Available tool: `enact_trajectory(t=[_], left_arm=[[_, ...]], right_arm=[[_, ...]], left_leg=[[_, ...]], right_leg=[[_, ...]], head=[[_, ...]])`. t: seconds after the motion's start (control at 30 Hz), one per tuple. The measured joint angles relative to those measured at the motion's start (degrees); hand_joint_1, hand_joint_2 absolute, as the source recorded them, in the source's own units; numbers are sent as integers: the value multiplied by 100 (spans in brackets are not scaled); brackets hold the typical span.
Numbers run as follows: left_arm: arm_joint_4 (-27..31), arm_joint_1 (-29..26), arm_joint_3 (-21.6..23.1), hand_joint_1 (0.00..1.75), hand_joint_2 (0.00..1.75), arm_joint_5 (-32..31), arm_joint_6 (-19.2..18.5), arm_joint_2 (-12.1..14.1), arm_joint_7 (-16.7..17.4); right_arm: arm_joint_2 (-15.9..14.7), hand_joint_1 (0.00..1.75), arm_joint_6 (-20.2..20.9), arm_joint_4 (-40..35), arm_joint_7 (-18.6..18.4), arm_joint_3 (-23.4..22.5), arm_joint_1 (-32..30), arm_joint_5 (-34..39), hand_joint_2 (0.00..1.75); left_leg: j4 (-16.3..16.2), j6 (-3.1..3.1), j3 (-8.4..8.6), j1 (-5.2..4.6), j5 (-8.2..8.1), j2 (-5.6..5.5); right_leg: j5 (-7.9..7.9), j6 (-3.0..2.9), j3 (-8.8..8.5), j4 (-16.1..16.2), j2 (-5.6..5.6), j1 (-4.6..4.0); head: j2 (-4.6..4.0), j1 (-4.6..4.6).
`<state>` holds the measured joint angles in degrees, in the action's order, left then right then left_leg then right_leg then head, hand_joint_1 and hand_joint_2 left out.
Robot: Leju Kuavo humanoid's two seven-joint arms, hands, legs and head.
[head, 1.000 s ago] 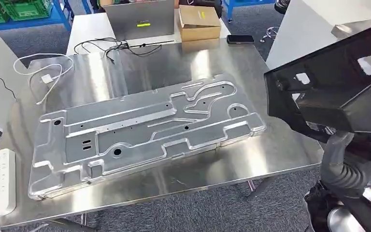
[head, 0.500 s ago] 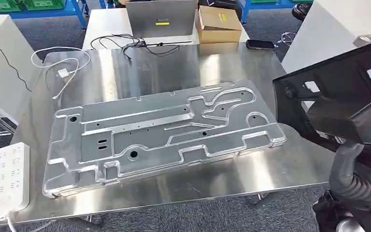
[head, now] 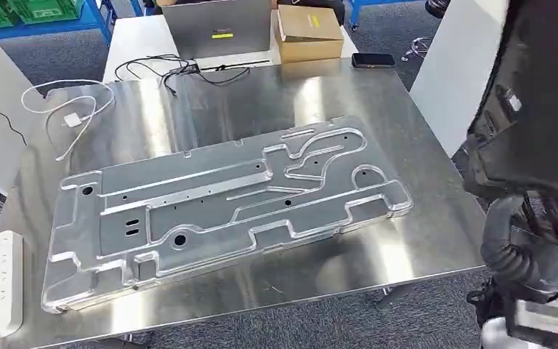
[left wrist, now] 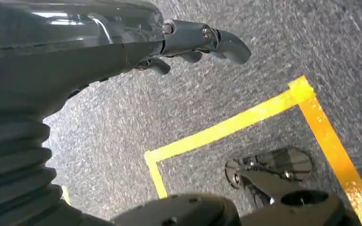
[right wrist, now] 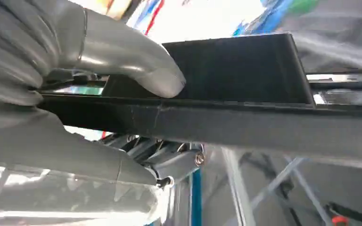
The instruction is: Take the parts from the cabinet and place them on the table.
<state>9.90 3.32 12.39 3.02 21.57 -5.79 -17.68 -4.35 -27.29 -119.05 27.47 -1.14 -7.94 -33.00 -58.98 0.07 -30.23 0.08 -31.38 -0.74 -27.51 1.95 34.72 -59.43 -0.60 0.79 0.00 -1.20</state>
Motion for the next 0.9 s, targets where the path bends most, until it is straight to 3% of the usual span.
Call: enact_trajectory(t=[0.07, 0.13, 0.33, 0.57, 0.9], left_arm=[[0, 1, 0, 0, 175, -17, 0, 0, -22], [0, 2, 0, 0, 175, -35, 0, -2, -31], [2, 23, 7, 0, 175, -136, -24, -2, -9], [9, 91, 55, 0, 175, -300, -70, -2, 20], [26, 160, 192, 0, 175, -524, -163, -2, 24]], right_arm=[[-78, 175, -270, 176, -470, -22, -25, -1031, 175], [-194, 175, -290, 388, -918, -24, -31, -1716, 175], [-525, 175, 178, 1286, -1943, 118, 208, -2888, 175], [-612, 175, 79, 2612, -2399, 479, 609, -3342, 175], [-614, 175, -84, 3751, -2353, 739, 1101, -3637, 175]], left_leg=[[0, 0, 1, 3, 0, 2], [0, 0, 5, 2, 0, 2], [-1, 0, 16, -10, 0, 0], [-2, 1, 16, -11, -1, -6], [-1, 2, 12, -10, -1, -4]], right_leg=[[0, 0, -5, 0, 0, 7], [0, 0, -16, 5, 0, 10], [6, 6, -40, 24, 1, 26], [6, 8, -42, 30, 3, 27], [6, 8, -41, 29, 2, 27]], head=[[0, 2], [0, 2], [0, 2], [0, 2], [0, 2]])
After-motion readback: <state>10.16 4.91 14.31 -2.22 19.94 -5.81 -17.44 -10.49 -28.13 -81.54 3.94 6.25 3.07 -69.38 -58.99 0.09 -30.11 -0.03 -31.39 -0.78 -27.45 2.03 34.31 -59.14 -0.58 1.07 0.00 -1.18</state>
